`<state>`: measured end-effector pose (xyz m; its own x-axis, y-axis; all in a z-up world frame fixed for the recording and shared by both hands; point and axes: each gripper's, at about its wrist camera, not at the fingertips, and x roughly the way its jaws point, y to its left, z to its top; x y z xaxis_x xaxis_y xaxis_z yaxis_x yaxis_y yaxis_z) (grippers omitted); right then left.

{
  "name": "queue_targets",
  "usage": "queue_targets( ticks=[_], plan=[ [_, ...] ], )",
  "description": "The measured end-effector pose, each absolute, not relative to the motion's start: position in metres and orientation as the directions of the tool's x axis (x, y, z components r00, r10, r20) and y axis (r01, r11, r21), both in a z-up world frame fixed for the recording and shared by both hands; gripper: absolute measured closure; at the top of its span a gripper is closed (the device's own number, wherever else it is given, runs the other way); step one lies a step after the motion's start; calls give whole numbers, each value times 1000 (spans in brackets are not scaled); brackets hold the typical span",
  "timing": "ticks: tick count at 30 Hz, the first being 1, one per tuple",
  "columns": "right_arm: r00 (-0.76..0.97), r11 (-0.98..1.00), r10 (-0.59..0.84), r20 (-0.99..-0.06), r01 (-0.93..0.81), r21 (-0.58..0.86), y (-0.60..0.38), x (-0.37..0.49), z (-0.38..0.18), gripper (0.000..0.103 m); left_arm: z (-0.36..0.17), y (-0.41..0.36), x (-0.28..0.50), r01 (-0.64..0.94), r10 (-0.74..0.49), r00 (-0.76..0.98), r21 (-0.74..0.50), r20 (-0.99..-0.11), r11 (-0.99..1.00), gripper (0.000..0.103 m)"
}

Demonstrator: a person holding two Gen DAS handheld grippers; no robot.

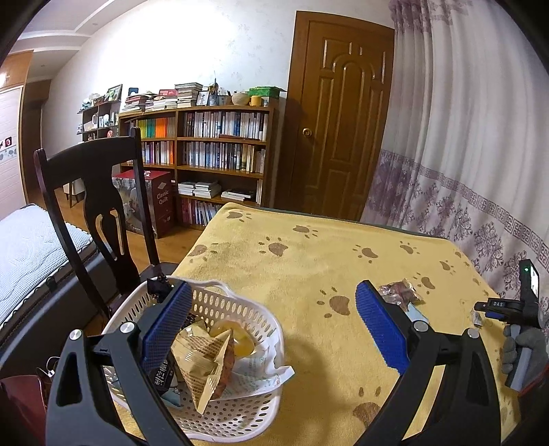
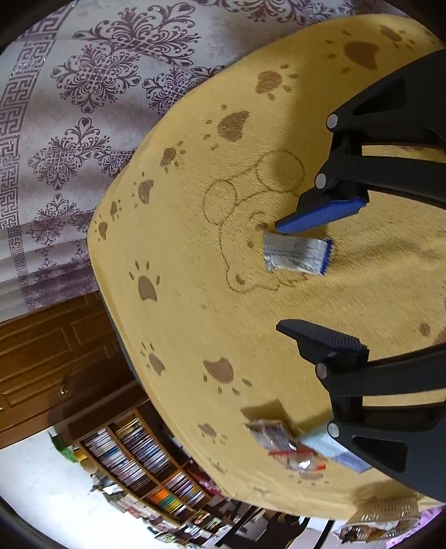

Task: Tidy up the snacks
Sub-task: 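Close the right gripper on the silver wrapped snack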

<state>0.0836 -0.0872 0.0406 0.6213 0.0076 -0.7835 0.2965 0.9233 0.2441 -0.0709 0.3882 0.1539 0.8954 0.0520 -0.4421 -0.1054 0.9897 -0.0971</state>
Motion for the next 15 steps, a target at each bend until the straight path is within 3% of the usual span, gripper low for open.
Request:
queue_targets(
  ticks=[15],
  plan=[
    [569, 943, -71, -819, 307, 132, -86, 100, 17, 73, 142, 371, -63, -78, 44, 881, -53, -471, 996, 6]
  ],
)
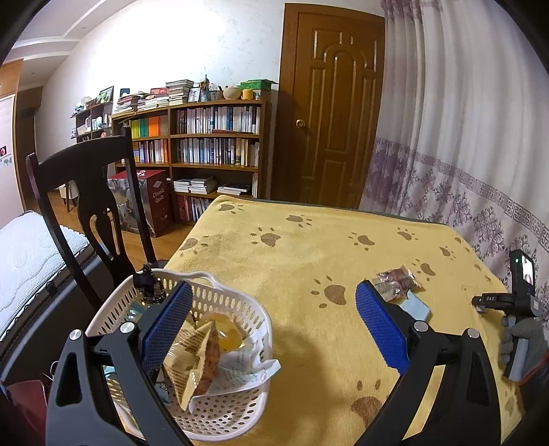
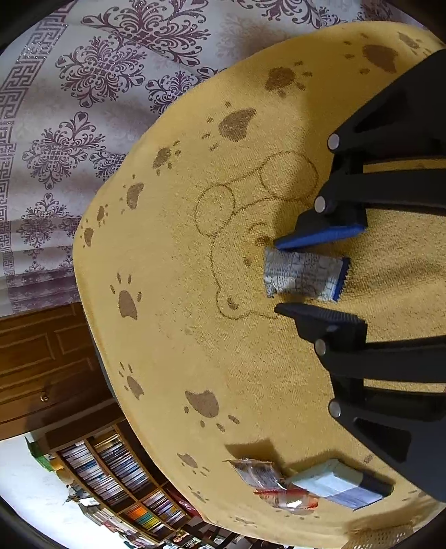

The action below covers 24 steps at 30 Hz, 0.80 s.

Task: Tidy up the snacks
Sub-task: 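Close the right gripper on the silver wrapped snack, then grasp the clear red-edged snack bag with left gripper while right holds the silver snack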

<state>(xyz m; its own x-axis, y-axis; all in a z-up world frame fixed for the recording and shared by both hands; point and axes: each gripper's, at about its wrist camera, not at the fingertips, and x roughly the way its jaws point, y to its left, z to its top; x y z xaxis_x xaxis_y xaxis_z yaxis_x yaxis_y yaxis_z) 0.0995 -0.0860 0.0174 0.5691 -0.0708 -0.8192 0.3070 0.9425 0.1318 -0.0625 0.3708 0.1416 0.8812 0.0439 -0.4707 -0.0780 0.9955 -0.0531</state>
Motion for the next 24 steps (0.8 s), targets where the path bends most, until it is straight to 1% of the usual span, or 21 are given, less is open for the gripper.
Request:
queue_targets(
  ticks=[2, 6, 11, 14, 19, 22, 24],
  plan=[
    [570, 945, -73, -819, 302, 126, -86, 99, 18, 77, 139, 367, -62, -70, 39, 879, -47, -475, 996, 6],
    [592, 948, -42, -804, 278, 155, -84, 91, 24, 78, 131, 354, -56, -43, 23, 868, -29, -497, 999, 6],
    [629, 956, 12, -778, 220, 193, -70, 80, 33, 79, 120, 331, -42, -2, 1, 850, -1, -527, 1000, 6],
    [649, 959, 56, -759, 177, 221, -59, 74, 38, 79, 114, 312, -30, 40, -14, 843, 37, -538, 999, 6],
    [654, 957, 119, -747, 126, 263, -48, 72, 32, 79, 99, 286, 3, 92, -31, 818, 77, -574, 993, 6],
    [666, 956, 124, -735, 120, 270, -46, 71, 27, 79, 87, 272, 25, 96, -14, 802, 106, -597, 990, 6],
    [677, 956, 126, -725, 111, 270, -47, 70, 27, 79, 77, 260, 42, 101, 12, 790, 149, -613, 984, 6]
  ],
)
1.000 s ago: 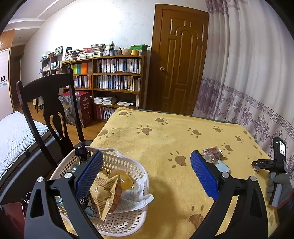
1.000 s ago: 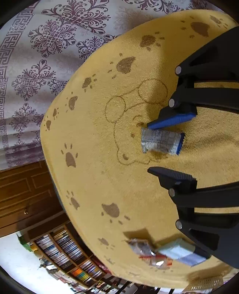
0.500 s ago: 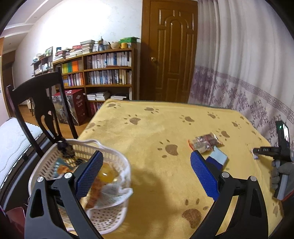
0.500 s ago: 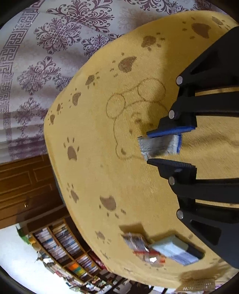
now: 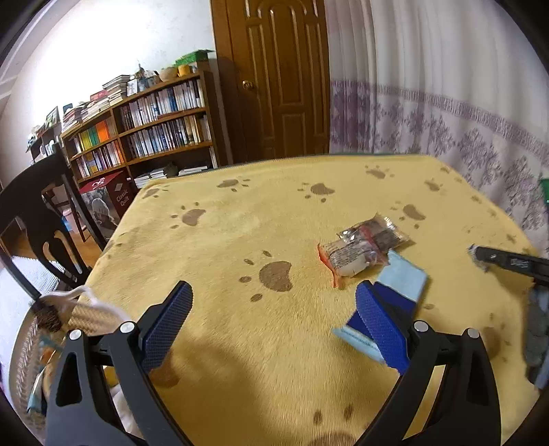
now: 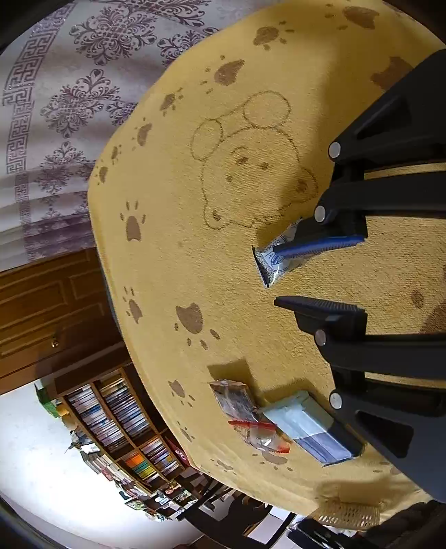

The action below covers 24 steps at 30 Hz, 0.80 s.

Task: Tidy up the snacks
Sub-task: 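Grasp the clear red-edged snack bag with left gripper while right holds the silver snack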

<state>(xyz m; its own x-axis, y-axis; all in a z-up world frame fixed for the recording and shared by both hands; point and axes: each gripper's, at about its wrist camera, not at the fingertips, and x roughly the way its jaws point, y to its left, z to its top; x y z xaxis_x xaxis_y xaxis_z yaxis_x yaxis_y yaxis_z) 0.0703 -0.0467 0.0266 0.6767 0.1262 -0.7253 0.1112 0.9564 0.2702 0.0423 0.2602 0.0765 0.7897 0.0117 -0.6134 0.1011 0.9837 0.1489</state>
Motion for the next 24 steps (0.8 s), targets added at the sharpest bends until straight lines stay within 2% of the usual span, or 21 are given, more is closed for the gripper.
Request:
queue_targets(
  ticks=[9, 24],
  plan=[
    [692, 947, 157, -705, 97, 306, -59, 68, 15, 78, 39, 229, 88, 127, 105, 755, 302, -647, 945, 6],
    [693, 928, 206, -691, 85, 362, -62, 66, 12, 78, 27, 178, 122, 293, 52, 769, 424, -637, 857, 6]
  ],
)
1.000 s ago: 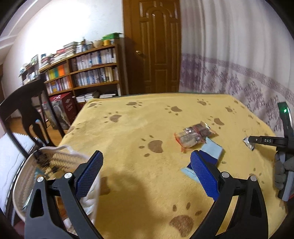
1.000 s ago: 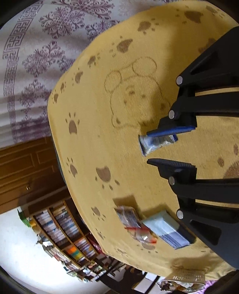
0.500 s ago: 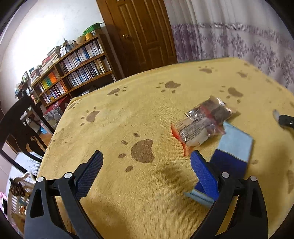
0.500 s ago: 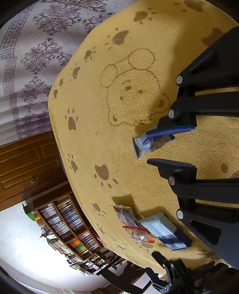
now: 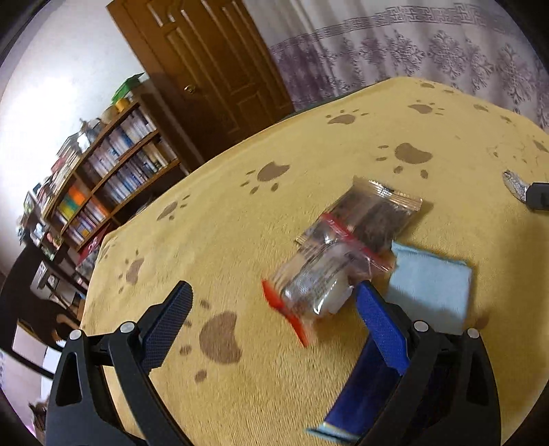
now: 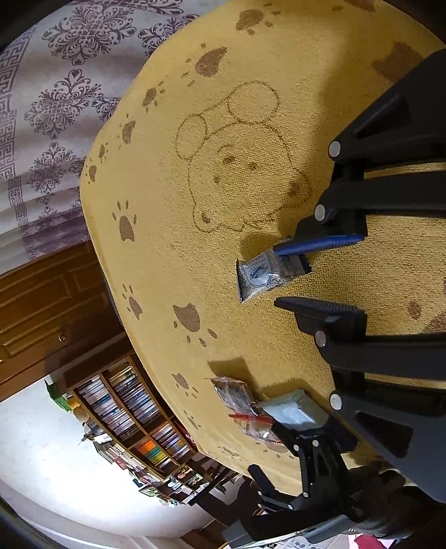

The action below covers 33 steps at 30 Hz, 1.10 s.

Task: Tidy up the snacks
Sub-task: 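Grasp the clear red-edged snack bag with left gripper while right holds the silver snack, then carry the clear snack bag into the basket and open the left gripper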

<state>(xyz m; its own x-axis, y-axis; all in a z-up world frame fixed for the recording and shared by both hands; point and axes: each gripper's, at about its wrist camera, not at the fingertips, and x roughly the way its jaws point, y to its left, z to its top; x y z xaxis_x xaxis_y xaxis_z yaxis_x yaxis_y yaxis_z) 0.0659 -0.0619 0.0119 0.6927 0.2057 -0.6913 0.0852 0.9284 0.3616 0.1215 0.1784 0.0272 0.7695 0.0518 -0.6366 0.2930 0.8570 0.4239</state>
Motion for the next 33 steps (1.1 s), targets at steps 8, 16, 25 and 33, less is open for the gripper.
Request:
queue_targets(
  ticks=[8, 16, 25, 33],
  plan=[
    [695, 928, 208, -688, 81, 363, -62, 64, 12, 78, 24, 189, 143, 326, 12, 720, 353, -694, 877, 16],
    [695, 928, 210, -688, 80, 364, -62, 64, 12, 78, 21, 198, 137, 346, -113, 669, 173, -734, 922, 58],
    [706, 923, 209, -676, 85, 375, -64, 63, 12, 69, 40, 211, 112, 300, -144, 699, 104, -700, 948, 64],
    [728, 937, 179, -662, 80, 341, -60, 60, 16, 60, 70, 223, 82, 267, -160, 751, 73, -640, 961, 65]
  ],
)
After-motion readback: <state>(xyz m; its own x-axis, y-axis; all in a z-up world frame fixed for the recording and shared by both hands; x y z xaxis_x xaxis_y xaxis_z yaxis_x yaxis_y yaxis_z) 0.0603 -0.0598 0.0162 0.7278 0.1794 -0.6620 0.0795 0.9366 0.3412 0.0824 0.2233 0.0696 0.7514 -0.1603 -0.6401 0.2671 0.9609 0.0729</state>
